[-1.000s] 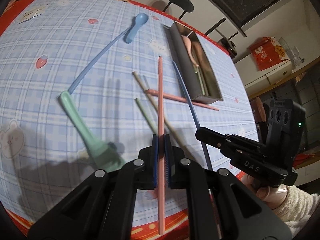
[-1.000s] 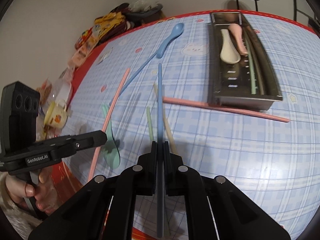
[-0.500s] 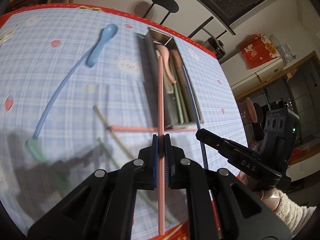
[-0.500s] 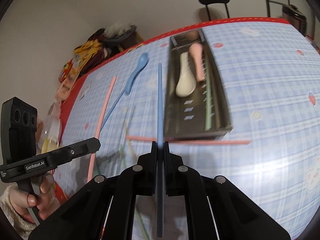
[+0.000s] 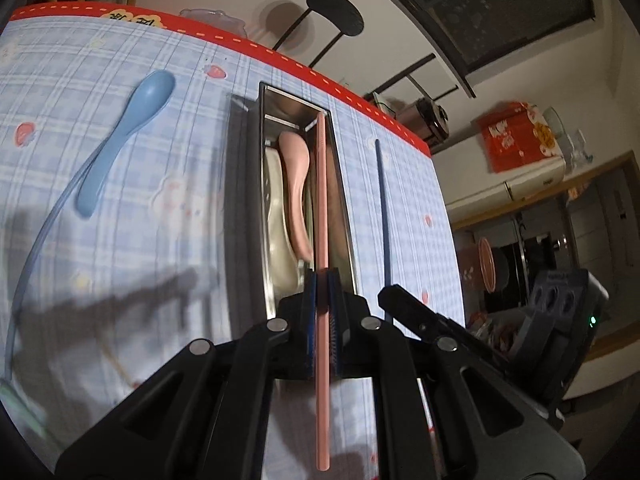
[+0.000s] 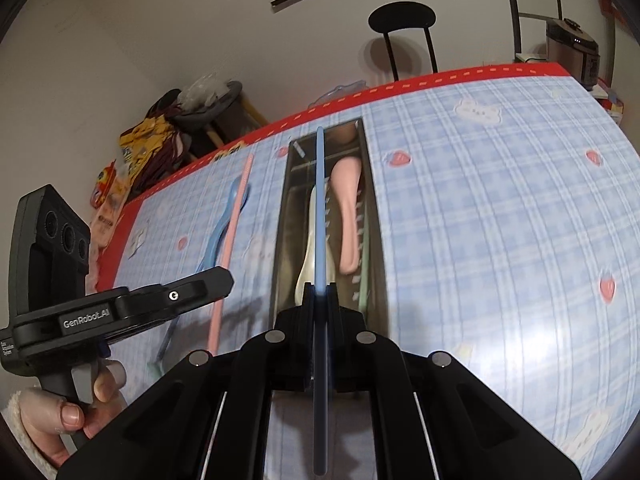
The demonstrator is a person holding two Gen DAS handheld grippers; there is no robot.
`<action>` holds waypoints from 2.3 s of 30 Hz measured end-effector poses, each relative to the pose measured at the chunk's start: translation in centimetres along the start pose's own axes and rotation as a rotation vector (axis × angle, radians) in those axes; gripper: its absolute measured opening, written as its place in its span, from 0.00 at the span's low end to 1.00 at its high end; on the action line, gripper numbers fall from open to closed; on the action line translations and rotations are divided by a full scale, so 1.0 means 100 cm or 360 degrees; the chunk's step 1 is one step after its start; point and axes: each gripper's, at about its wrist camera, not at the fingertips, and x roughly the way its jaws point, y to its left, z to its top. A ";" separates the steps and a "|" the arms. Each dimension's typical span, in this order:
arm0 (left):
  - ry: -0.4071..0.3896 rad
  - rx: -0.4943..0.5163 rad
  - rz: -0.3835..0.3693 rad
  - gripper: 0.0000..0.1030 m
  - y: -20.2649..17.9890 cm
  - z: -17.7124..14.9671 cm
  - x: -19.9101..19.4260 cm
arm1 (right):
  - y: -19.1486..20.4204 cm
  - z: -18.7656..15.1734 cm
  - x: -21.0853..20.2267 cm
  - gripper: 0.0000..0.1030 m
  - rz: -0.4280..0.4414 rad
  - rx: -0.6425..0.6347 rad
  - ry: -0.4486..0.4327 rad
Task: Organize utensils
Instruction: 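Lift and carry the pink and blue chopsticks over the steel rack with both tools, then lower the pink and blue chopsticks into the rack and open both tools, then move both tools back over the mint-green spoon and green chopstick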
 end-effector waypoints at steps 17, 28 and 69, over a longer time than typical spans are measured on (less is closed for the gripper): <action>0.0089 -0.0012 0.0116 0.10 -0.001 0.025 0.065 | -0.021 0.015 0.046 0.06 -0.0066 0.0072 0.0074; 0.0032 0.0066 0.0173 0.32 -0.005 0.029 0.047 | -0.018 0.015 0.037 0.16 -0.0117 0.0059 0.0058; -0.0106 -0.0225 0.0733 0.94 0.160 -0.160 -0.153 | 0.095 -0.172 -0.007 0.92 -0.0243 -0.0393 0.0296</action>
